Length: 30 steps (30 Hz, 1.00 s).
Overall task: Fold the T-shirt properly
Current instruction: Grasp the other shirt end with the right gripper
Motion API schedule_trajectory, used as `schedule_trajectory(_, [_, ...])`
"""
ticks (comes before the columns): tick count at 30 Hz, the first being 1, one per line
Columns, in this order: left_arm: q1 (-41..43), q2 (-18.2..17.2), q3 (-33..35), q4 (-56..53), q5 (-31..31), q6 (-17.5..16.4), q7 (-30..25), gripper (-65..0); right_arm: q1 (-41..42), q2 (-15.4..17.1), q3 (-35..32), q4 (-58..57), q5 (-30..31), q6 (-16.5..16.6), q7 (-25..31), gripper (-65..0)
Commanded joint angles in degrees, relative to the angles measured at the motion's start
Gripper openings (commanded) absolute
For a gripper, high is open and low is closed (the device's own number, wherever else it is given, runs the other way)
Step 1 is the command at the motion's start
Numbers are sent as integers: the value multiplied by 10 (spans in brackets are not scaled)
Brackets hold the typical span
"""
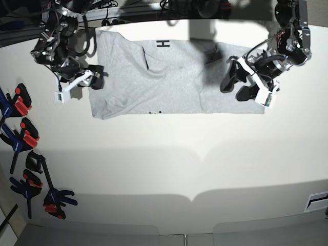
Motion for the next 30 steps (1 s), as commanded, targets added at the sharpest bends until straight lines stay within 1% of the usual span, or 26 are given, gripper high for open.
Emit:
schedule_trajectory(1, [-5, -5, -2, 11, -10, -4, -15, -286, 0, -10, -4, 2, -12, 0, -30, -293])
schedule_trajectory(4, [-5, -5, -2, 11, -9, -4, -15, -286, 0, -37, -4, 2, -14, 1, -39, -293])
schedule_trajectory(7, [-5, -5, -2, 11, -9, -4, -15, -286, 0, -54, -5, 2, -14, 10, -66, -293])
schedule_trajectory(9, [-5, -5, -2, 11, -10, -4, -15, -286, -1, -59, -15, 2, -14, 11, -84, -293])
schedule_trajectory(12, [-5, -5, -2, 11, -10, -4, -15, -286, -2, -59, -47, 2, -17, 11, -85, -293])
schedule_trajectory(15, [-5, -5, -2, 11, -10, -4, -15, -286, 0, -59, -78, 2, -37, 9, -82, -296])
schedule_trajectory(17, [-5, -5, -2, 11, -10, -4, -15, -287, 2, -59, -94, 2, -51, 5, -74, -336])
schedule_trajectory(20, [-5, -5, -2, 11, -10, -4, -15, -287, 5, -59, -107, 2, -65, 4, -55, -453])
schedule_trajectory(22, [-5, -5, -2, 11, -9, -4, -15, -286, 14, -59, -106, 2, -80, 4, -54, -534])
schedule_trajectory(25, [-5, -5, -2, 11, -10, -4, -15, -286, 32, -54, -94, 4, -105, 4, -54, -624])
schedule_trajectory(26, [-5, -5, -2, 11, -9, -4, -14, -286, 38, -51, -88, 5, -104, 4, -53, -646])
schedule_trajectory(30, [-3, -5, -2, 11, -13, -3, -11, -286, 75, -30, -68, 5, -104, 4, -51, -650])
